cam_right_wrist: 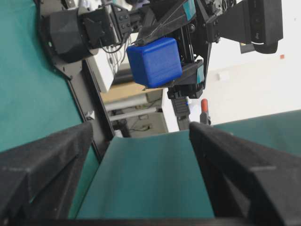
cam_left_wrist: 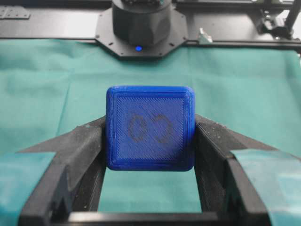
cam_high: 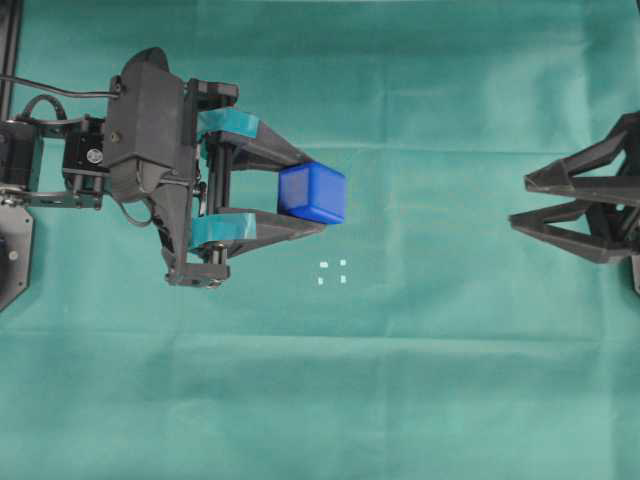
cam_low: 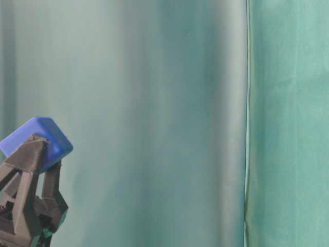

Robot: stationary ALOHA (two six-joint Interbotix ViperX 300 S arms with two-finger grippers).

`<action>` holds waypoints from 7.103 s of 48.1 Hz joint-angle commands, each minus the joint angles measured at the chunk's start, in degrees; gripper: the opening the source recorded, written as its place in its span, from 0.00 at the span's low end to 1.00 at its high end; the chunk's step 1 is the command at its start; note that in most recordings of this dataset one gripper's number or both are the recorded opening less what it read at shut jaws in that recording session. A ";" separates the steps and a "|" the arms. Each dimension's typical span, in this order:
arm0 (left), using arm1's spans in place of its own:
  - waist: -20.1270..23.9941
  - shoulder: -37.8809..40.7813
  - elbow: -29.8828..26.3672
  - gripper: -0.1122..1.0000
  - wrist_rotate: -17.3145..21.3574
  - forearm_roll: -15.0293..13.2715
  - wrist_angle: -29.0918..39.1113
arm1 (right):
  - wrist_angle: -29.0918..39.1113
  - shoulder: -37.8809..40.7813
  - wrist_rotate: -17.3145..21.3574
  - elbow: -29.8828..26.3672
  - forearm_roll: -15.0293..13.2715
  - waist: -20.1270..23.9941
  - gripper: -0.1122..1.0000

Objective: Handover the blue block to the right arm after grasping it with the left arm, then place it in the designated position.
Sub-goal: 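Move the right gripper toward the cube held by the left gripper, then close the right gripper on the cube and open the left gripper, then pull the cube away to the right with the right gripper, then carry the cube with the right gripper toward the white marker spot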

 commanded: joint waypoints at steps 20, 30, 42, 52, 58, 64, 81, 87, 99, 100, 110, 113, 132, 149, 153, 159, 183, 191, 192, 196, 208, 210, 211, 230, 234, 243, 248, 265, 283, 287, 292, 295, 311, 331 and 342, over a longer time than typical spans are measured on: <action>0.00 -1.05 -0.79 0.52 0.00 0.00 -0.44 | -0.44 11.43 -1.58 -9.49 -0.97 -0.09 0.91; 0.00 -1.05 -0.79 0.52 -0.09 0.00 -0.35 | -0.44 18.63 -3.25 -15.64 -1.14 -0.09 0.91; 0.00 -1.05 -0.79 0.52 -0.09 0.00 -0.09 | -0.44 27.07 -5.19 -22.41 -1.58 -0.09 0.91; 0.00 -1.05 -0.79 0.52 -0.09 0.00 0.26 | -0.53 32.78 -7.47 -27.60 -1.58 -0.09 0.91; 0.00 -1.05 -0.79 0.52 -0.09 0.00 0.53 | -0.53 35.07 -8.00 -30.06 -1.58 -0.09 0.91; 0.00 -1.05 -0.79 0.52 -0.09 0.00 0.53 | -0.53 36.91 -8.09 -31.90 -1.58 -0.09 0.91; 0.00 -1.14 -0.62 0.52 0.00 0.00 0.53 | -0.44 37.88 -8.26 -33.05 -1.58 -0.09 0.91; 0.00 -1.23 -0.62 0.52 0.00 0.09 0.53 | -0.26 37.88 -8.26 -33.05 -1.58 -0.09 0.90; 0.00 -1.23 -0.62 0.52 0.00 0.00 1.32 | 4.57 37.27 -8.35 -32.96 -1.58 -0.09 0.58; 0.00 -1.23 -0.62 0.52 0.00 0.00 1.49 | 4.66 37.35 -8.35 -33.13 -1.58 -0.09 0.59; 0.00 -1.23 -0.62 0.52 0.00 0.00 2.29 | 4.75 37.27 -8.26 -33.31 -1.58 -0.09 0.59; -0.18 -1.23 -0.70 0.52 0.09 0.00 2.20 | 4.75 37.27 -8.26 -33.31 -1.58 -0.09 0.59; -0.35 -1.14 -0.79 0.52 0.00 0.00 2.11 | 4.83 37.27 -7.91 -33.22 -1.58 -0.09 0.59; -0.35 -1.41 -0.70 0.86 -0.26 -0.09 1.32 | 4.83 37.27 -7.73 -33.13 -1.32 -0.09 0.59; -0.35 -1.41 -0.62 0.98 -0.18 -0.09 1.23 | 5.01 37.18 -7.73 -33.05 -1.32 -0.09 0.59; -0.35 -1.58 -0.70 0.99 -0.26 -0.09 1.14 | 5.01 36.91 -7.73 -32.78 -1.32 0.09 0.59; 0.35 -6.33 2.90 0.99 -0.26 -0.09 1.49 | 6.33 29.18 -7.65 -25.58 -0.97 1.05 0.59; 0.26 -7.12 3.52 0.99 -0.26 -0.09 1.58 | 9.40 25.84 -7.65 -23.03 -0.88 2.11 0.59; 0.26 -7.12 3.52 0.99 -0.26 -0.09 1.58 | 9.84 25.49 -7.65 -22.76 -0.88 2.20 0.59; 0.26 -7.12 3.52 0.99 -0.26 -0.09 1.58 | 11.51 24.17 -7.65 -21.97 -0.88 2.90 0.59; 0.35 -6.86 3.25 0.99 -0.09 -0.09 1.58 | 12.48 23.73 -6.59 -21.71 0.26 3.08 0.59; 0.26 -6.86 3.25 0.99 0.00 -0.09 1.58 | 12.48 23.73 -5.71 -21.71 0.70 3.08 0.59; 0.26 -6.86 3.25 0.99 -0.09 -0.09 1.58 | 12.48 23.73 -5.19 -21.71 0.97 3.08 0.59; 0.26 -6.77 3.25 0.99 0.00 -0.09 1.23 | 12.30 22.41 17.67 -21.71 6.86 3.08 0.59; 0.26 -6.77 3.25 0.99 0.00 -0.09 1.23 | 12.30 21.62 23.55 -21.71 7.12 3.08 0.59; 0.26 -6.77 3.25 0.99 0.00 -0.09 1.23 | 12.66 20.57 37.71 -21.71 7.12 3.08 0.59; 0.35 -6.68 3.16 0.99 0.00 -0.09 1.23 | 13.54 20.57 44.12 -21.80 7.12 3.08 0.59; 0.35 -6.68 3.08 0.99 0.18 -0.09 1.14 | 14.41 20.57 57.30 -21.71 7.12 3.08 0.59; 0.35 -6.68 3.08 0.99 0.18 -0.09 1.05 | 14.94 20.57 57.83 -21.71 7.03 3.08 0.59; 0.26 -6.68 3.08 0.99 0.18 -0.09 1.14 | 15.03 20.57 57.83 -21.71 7.12 3.08 0.59; 0.26 -6.59 3.08 0.99 0.18 -0.09 1.14 | 15.12 20.57 57.83 -21.71 7.12 3.08 0.59; 0.26 -6.68 3.08 0.99 0.18 -0.09 1.14 | 15.03 20.57 57.83 -21.71 7.12 3.08 0.59; 0.26 -6.68 2.99 0.99 0.18 0.00 1.05 | 15.12 20.57 57.92 -21.80 7.12 3.08 0.59; 0.26 -6.68 2.99 0.99 0.18 -0.09 1.14 | 15.12 20.57 57.83 -21.71 7.12 3.08 0.59; 0.35 -6.68 2.99 0.99 0.18 -0.09 1.05 | 15.29 20.57 57.83 -21.71 7.12 3.08 0.58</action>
